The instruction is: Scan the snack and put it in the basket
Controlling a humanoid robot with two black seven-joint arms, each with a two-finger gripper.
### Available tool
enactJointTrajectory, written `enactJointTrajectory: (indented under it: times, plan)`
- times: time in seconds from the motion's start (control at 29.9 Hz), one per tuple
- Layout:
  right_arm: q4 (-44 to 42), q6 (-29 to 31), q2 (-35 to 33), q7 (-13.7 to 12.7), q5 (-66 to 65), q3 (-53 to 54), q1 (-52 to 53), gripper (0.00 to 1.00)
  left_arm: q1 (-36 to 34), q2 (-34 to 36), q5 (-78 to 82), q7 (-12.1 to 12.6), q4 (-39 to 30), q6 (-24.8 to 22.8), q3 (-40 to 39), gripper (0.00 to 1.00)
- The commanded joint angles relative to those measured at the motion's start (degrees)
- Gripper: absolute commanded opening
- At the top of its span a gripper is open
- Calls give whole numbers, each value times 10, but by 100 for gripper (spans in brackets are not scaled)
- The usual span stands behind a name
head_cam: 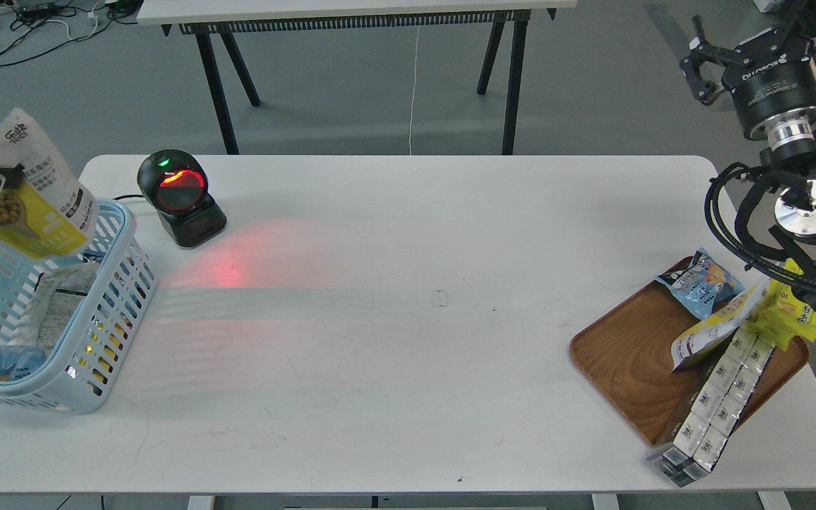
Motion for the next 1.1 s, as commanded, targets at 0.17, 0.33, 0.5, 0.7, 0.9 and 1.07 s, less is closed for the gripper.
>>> enactJointTrajectory:
  times: [0.17,0.33,0.5,0.7,0.9,1.07]
  plan:
    - [0,0,1,0,0,1,-1,99,9,-4,-3,0,1,0,14,1]
    - [0,0,1,0,0,1,0,99,8,-8,-11,0,1,0,17,6]
    - [0,0,1,0,0,1,0,99,7,-8,-20,0,1,0,15,14]
    - [0,0,1,-1,0,0,-1,99,-2,-7,-44,0,1,0,8,27]
    - [0,0,0,-1,-1,0,6,99,-35,-30,-196,0,51,0,-41,64]
    - [-1,0,-2,2,0,2,11,99,-40,-119,-422,0,144,0,-77,94]
